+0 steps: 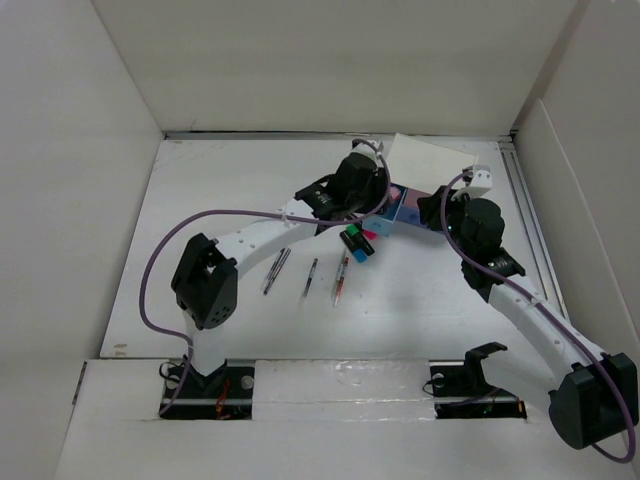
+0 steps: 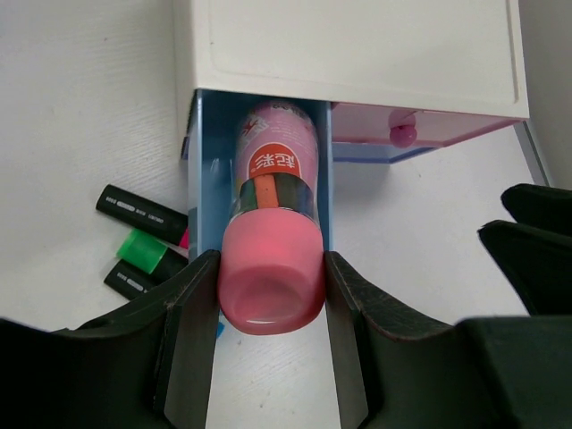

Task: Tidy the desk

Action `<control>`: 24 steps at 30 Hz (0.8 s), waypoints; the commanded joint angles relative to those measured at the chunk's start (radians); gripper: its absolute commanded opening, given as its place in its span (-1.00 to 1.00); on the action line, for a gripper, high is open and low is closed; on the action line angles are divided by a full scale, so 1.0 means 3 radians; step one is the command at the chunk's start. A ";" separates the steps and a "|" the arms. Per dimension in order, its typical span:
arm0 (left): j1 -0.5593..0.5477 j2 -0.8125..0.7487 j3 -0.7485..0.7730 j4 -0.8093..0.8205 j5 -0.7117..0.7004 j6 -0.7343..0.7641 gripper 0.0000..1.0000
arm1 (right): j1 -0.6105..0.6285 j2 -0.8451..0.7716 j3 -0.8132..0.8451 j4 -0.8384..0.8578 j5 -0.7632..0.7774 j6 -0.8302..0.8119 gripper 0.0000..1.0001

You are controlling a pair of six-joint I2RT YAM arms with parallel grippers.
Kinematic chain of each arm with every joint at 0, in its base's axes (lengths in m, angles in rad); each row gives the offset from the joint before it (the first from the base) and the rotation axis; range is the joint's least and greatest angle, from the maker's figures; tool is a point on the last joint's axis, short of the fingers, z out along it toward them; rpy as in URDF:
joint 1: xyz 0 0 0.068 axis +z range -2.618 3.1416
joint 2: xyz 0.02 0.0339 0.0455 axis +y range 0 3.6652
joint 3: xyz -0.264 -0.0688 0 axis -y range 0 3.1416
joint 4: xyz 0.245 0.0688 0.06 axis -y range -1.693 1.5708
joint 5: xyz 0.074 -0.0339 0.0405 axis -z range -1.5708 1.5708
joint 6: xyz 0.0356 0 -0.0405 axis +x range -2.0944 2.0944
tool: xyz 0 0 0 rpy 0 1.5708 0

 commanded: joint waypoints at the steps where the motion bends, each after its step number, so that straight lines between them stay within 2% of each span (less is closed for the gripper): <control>1: -0.0168 0.0030 0.0333 0.0058 -0.0336 0.0108 -1.00 | -0.0018 0.0007 0.0092 0.0116 -0.0009 -0.0019 -0.18; 15: -0.0199 0.0230 0.0394 0.0191 -0.0679 0.0097 -1.00 | -0.0018 0.0027 0.0082 0.0126 -0.0014 -0.0009 -0.18; 20: -0.0342 0.0393 0.0624 0.0074 -0.1138 0.0240 -1.00 | -0.0018 0.0058 0.0082 0.0136 -0.0009 -0.0009 -0.18; 24: -0.0373 0.0460 0.0681 -0.0019 -0.1318 0.0184 -1.00 | -0.0018 0.0068 0.0082 0.0136 -0.0019 -0.0009 -0.18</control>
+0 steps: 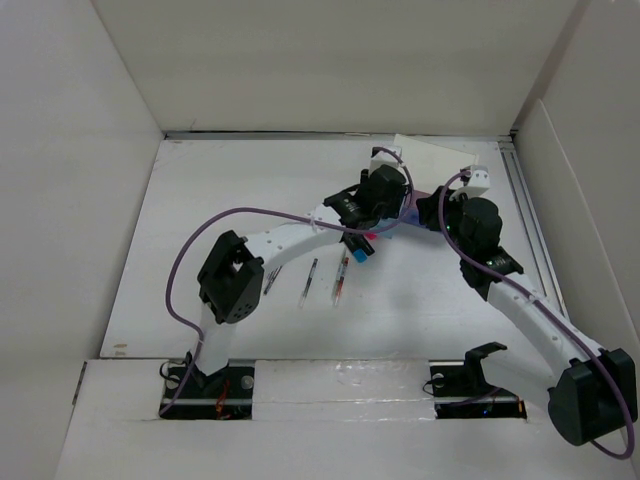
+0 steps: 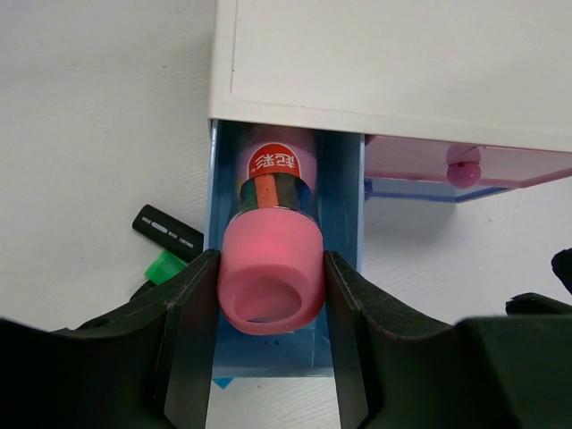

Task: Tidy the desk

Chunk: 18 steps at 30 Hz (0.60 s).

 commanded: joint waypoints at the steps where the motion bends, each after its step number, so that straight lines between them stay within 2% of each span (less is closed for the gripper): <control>1: -0.0035 -0.0058 0.0182 0.0063 -0.0346 0.0001 -1.00 | -0.0018 -0.0005 0.0082 0.0135 -0.0008 -0.0009 -0.18; 5: -0.0066 -0.0043 0.0207 0.0093 -0.0305 0.0016 -1.00 | -0.0018 0.0005 0.0082 0.0140 -0.0018 -0.0009 -0.18; 7: -0.0066 -0.0042 0.0223 0.0032 -0.0279 0.0011 -0.65 | -0.0018 0.0010 0.0082 0.0145 -0.0023 -0.0009 -0.18; 8: -0.0066 -0.0083 0.0203 0.0037 -0.0259 0.0011 -0.41 | -0.0018 0.0010 0.0082 0.0140 -0.0023 -0.0009 -0.18; 12: -0.0066 -0.0236 0.0095 0.0108 -0.0218 0.0057 0.03 | -0.0018 0.0015 0.0082 0.0156 -0.0044 -0.0009 -0.18; 18: -0.0066 -0.0313 0.0120 0.0109 -0.0126 0.0103 0.27 | -0.0018 0.0005 0.0082 0.0151 -0.0049 -0.0009 -0.18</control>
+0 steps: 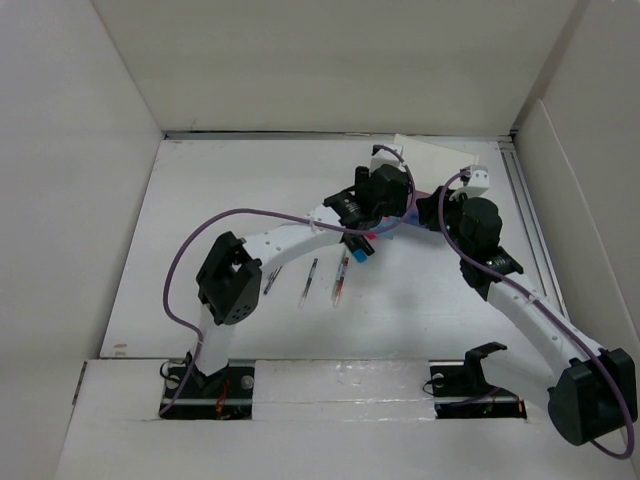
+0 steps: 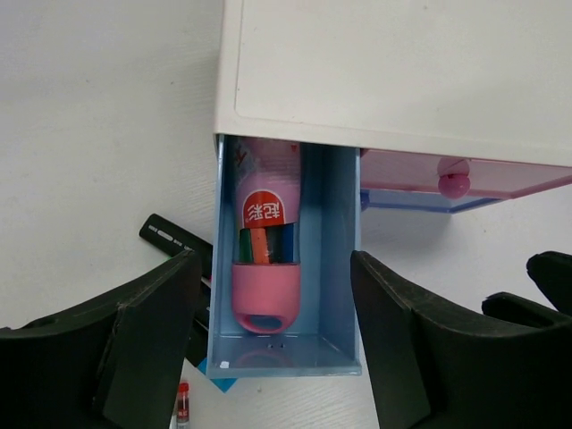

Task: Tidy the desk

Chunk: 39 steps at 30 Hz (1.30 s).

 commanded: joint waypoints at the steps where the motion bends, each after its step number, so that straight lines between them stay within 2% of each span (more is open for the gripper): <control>1: -0.0008 -0.0307 0.0107 0.0087 0.0043 0.0065 0.27 | -0.0018 -0.0004 0.0082 0.0149 -0.0044 0.0001 -0.18; 4: -0.0008 -0.0338 0.0127 0.0087 0.0059 0.0075 0.23 | -0.0018 -0.0009 0.0082 0.0154 -0.0039 -0.0009 -0.18; 6: -0.0008 -0.0424 0.0092 0.0102 0.0003 0.0075 -0.26 | -0.0018 -0.0009 0.0082 0.0149 -0.0044 -0.0004 -0.21; 7: -0.0008 -0.0475 0.0056 0.0118 -0.0018 0.0081 -0.56 | -0.0018 -0.0009 0.0082 0.0154 -0.0044 -0.0009 -0.29; 8: -0.0008 -0.0592 -0.0041 0.0138 -0.0059 0.0060 -1.00 | -0.0018 -0.0009 0.0082 0.0154 -0.0044 -0.0004 -0.36; 9: -0.0008 -0.0659 -0.0117 0.0169 -0.0079 0.0030 -1.00 | -0.0018 0.0001 0.0082 0.0154 -0.0049 -0.0004 -0.46; 10: -0.0008 -0.0741 -0.0199 0.0199 -0.0085 0.0004 -1.00 | -0.0018 0.0006 0.0087 0.0159 -0.0059 -0.0009 -0.77; 12: -0.0008 -0.1022 -0.0602 0.0347 0.0022 -0.0022 -1.00 | -0.0018 0.0031 0.0097 0.0149 -0.0074 -0.0019 -1.00; 17: -0.0008 -0.1691 -0.1654 0.0552 0.0283 -0.0190 -1.00 | -0.0018 0.0047 0.0097 0.0165 -0.0110 -0.0019 -1.00; 20: -0.0008 -0.1866 -0.2197 0.0833 0.0538 -0.0343 -1.00 | -0.0018 0.0083 0.0102 0.0180 -0.0146 -0.0009 -1.00; 23: -0.0008 -0.1780 -0.2444 0.1012 0.0702 -0.0497 -1.00 | -0.0018 0.0103 0.0102 0.0195 -0.0161 -0.0009 -1.00; 25: -0.0049 -0.1673 -0.2470 0.1130 0.0784 -0.0563 -1.00 | -0.0018 0.0108 0.0102 0.0195 -0.0156 -0.0009 -1.00; 29: -0.0228 -0.1300 -0.2236 0.1181 0.0585 -0.0564 -1.00 | -0.0018 0.0088 0.0092 0.0175 -0.0126 -0.0019 -1.00; 35: -0.0228 -0.0911 -0.1893 0.1279 0.0570 -0.0528 -1.00 | -0.0018 0.0062 0.0082 0.0175 -0.0136 -0.0019 -1.00; 39: -0.0228 -0.0691 -0.1643 0.1233 0.0402 -0.0477 -1.00 | -0.0018 0.0062 0.0087 0.0175 -0.0151 -0.0019 -1.00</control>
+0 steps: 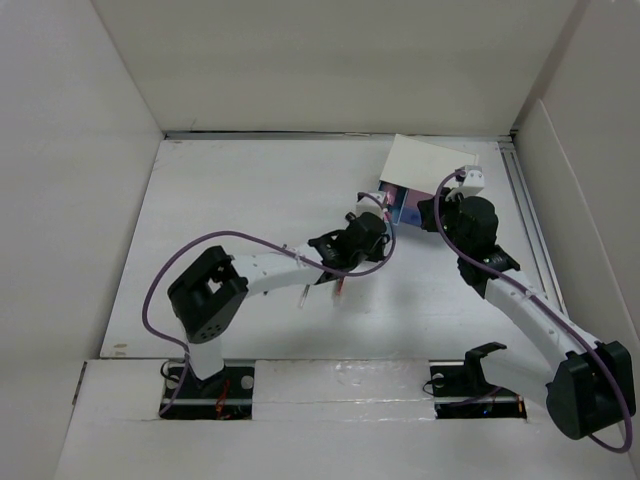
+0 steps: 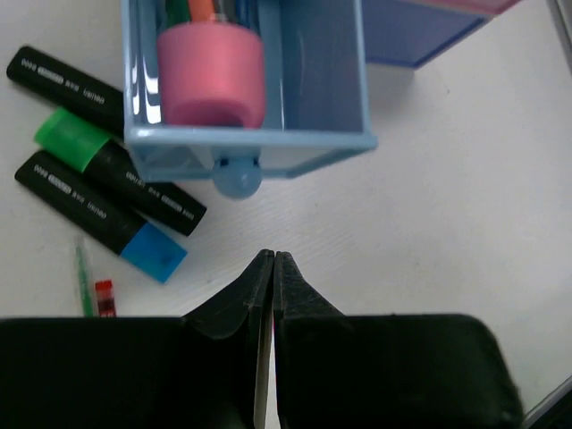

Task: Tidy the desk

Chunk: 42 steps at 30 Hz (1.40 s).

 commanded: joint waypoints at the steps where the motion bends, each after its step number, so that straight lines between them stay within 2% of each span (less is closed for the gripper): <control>1: 0.0011 0.0072 0.0293 0.0115 -0.0176 0.0038 -1.00 | -0.0018 -0.0051 0.0082 0.0161 -0.0038 0.0002 -1.00; 8: 0.0169 0.0313 0.0564 0.0069 -0.0156 0.0120 -1.00 | -0.0018 -0.0077 0.0082 0.0151 -0.0017 -0.0008 -1.00; 20: 0.0169 0.0599 0.1070 -0.0069 -0.0325 0.0299 -1.00 | -0.0018 -0.0092 0.0082 0.0151 -0.0007 -0.0008 -1.00; 26: 0.0169 0.0599 0.1096 -0.0034 -0.0309 0.0324 -1.00 | -0.0018 -0.0071 0.0123 0.0085 0.0207 -0.0023 -1.00; 36: 0.0169 0.0819 0.1423 -0.0095 -0.0452 0.0498 -1.00 | -0.0110 0.0261 0.0506 0.0059 0.0320 -0.0013 -1.00; 42: 0.0236 0.0982 0.1618 -0.0090 -0.0407 0.0524 -1.00 | -0.0264 0.0522 0.0598 0.0069 0.0172 -0.0013 -1.00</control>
